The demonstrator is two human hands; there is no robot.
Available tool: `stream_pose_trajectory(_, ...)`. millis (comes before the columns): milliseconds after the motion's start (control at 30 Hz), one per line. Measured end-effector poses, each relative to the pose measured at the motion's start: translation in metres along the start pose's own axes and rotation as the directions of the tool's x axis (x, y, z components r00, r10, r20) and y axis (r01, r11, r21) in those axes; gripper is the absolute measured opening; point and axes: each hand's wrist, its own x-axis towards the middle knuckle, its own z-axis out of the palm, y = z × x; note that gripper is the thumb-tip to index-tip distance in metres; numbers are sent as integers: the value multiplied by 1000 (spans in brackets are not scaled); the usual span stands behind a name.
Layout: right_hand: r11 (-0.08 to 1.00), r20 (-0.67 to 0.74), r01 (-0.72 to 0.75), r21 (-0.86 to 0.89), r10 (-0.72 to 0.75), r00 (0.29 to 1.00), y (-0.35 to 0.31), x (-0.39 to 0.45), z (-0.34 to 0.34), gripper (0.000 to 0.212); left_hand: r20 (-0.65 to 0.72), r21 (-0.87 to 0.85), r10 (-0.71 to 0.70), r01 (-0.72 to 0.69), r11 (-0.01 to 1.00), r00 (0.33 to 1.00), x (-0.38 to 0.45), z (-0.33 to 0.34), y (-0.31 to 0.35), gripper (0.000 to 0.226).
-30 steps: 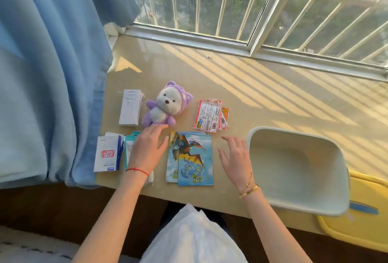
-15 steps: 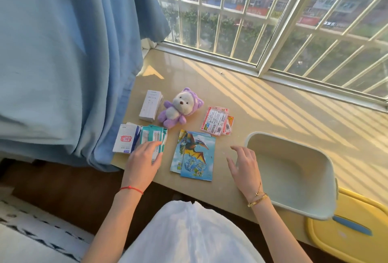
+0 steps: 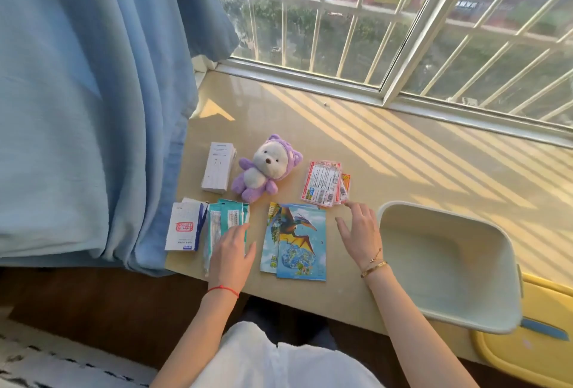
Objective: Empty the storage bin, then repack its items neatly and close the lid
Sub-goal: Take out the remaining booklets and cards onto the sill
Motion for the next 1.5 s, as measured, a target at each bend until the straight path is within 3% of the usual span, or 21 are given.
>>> stream_pose_trajectory(267,959,29,-282,-31,283,959,13,99,56,57,155,24,38,-42,999,987,74,68,-7,56)
stream_pose_trajectory(433,953,77,-289,-94,297,952,39,154,89,73,205,60,-116,106,993,972,91,121,-22,77)
stream_pose_trajectory(633,964,174,-238,-117,256,951,64,199,117,98,159,175,-288,260,950,944,83,166,-23,101)
stream_pose_trajectory(933,953,151,-140,-270,186,971,82,212,137,80,66,179,-375,358,916,925,81,186,-14,95)
stream_pose_trajectory(1233,901,214,-162,-402,265,940,83,227,131,103,45,-31,-517,518,855,855,92,195,-8,90)
stream_pose_trajectory(1400,927,289,-132,-352,242,926,81,231,130,96,76,-74,-538,543,836,839,97,198,-15,83)
stream_pose_trajectory(1500,952,312,-257,-165,298,902,79,228,128,86,71,-96,-533,538,838,843,96,200,-18,81)
